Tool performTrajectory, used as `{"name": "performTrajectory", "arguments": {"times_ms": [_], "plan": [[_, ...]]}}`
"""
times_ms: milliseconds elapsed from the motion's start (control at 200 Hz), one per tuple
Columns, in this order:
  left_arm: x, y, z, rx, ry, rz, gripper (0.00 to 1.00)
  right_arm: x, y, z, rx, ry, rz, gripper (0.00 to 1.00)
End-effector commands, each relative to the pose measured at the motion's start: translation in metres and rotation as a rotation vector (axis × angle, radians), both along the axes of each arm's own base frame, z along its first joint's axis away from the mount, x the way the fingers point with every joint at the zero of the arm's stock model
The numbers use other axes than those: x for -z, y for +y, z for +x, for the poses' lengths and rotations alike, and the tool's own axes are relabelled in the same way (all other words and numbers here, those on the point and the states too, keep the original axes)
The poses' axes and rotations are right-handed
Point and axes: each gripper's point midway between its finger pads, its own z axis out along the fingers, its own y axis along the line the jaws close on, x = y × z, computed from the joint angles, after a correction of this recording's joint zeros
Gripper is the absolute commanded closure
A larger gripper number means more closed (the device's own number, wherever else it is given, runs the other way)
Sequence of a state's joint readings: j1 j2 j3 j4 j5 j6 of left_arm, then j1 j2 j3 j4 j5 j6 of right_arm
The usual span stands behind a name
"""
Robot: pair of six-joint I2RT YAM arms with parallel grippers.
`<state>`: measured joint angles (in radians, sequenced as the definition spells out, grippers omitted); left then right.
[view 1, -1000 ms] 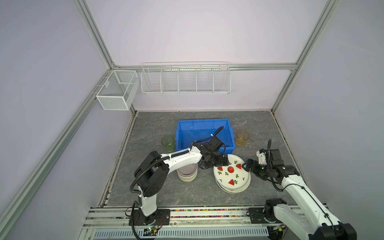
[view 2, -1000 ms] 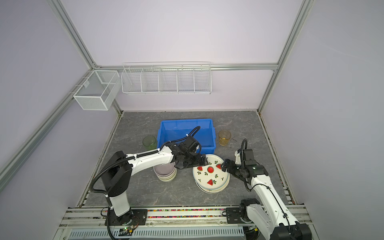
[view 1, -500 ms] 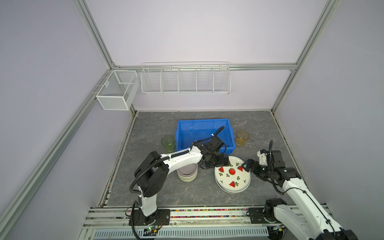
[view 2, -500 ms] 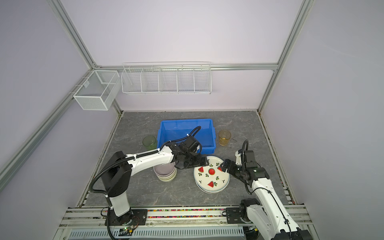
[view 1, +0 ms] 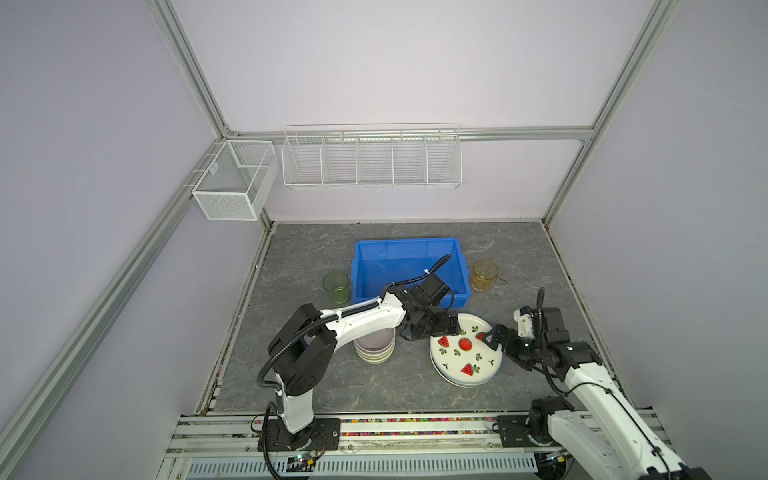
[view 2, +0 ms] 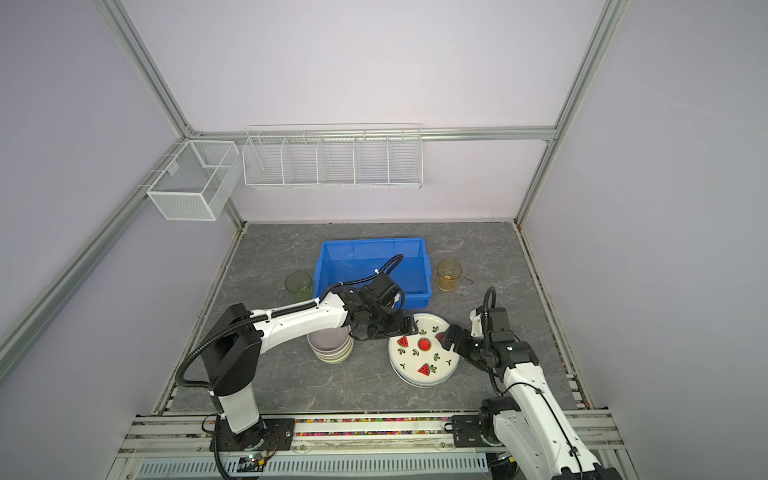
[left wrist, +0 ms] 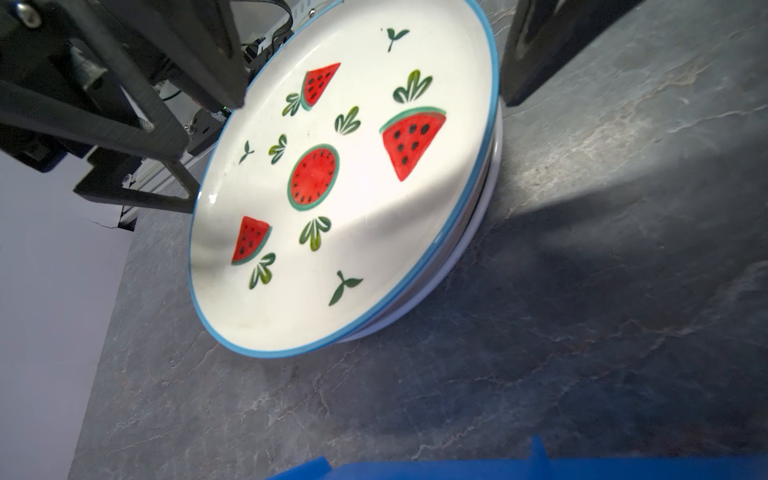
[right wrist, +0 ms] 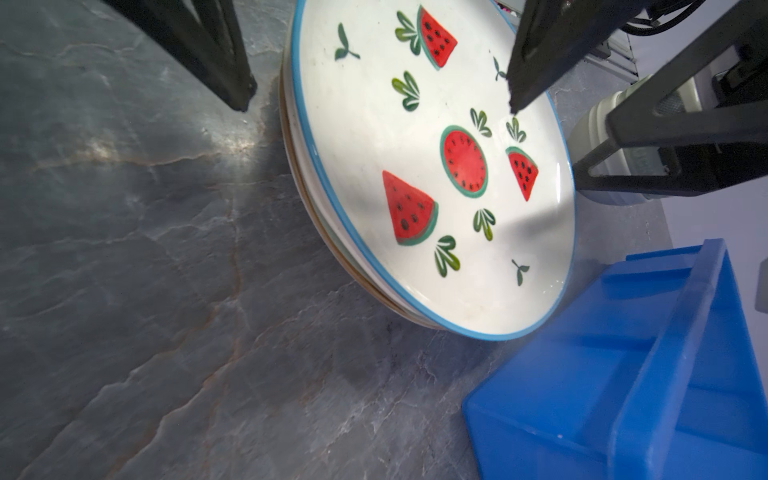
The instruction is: Place the mixed dishes into the plastic bin
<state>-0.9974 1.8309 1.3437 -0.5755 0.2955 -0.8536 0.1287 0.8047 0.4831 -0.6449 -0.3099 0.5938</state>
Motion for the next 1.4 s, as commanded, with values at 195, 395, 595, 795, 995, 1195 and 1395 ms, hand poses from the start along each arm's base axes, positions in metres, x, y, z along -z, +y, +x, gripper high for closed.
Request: {"name": "performTrajectory", "arguments": {"times_ms": [195, 395, 595, 795, 995, 1195, 1395], "plan": [[-0.033, -0.008, -0.005, -0.002, -0.022, -0.065, 0.06, 0.003, 0.010, -0.007, -0.010, 0.007, 0.052, 0.12], [-0.034, -0.009, -0.006, -0.002, -0.023, -0.077, 0.06, -0.002, 0.013, -0.006, -0.018, -0.014, 0.065, 0.21], [-0.022, -0.004, -0.005, -0.004, -0.023, -0.042, 0.07, -0.002, 0.013, -0.006, -0.015, -0.019, 0.061, 0.23], [-0.020, 0.010, 0.000, -0.012, -0.070, 0.030, 0.07, 0.002, 0.012, -0.008, -0.013, -0.012, 0.056, 0.22], [-0.018, 0.024, 0.004, -0.018, -0.107, 0.105, 0.07, 0.006, 0.013, -0.007, -0.018, -0.006, 0.062, 0.23], [-0.009, 0.020, 0.001, -0.005, -0.078, 0.099, 0.07, 0.008, 0.015, -0.006, -0.023, -0.005, 0.065, 0.23], [-0.011, 0.000, -0.009, 0.004, -0.003, -0.009, 0.08, 0.013, 0.019, -0.005, -0.029, 0.010, 0.084, 0.23]]}}
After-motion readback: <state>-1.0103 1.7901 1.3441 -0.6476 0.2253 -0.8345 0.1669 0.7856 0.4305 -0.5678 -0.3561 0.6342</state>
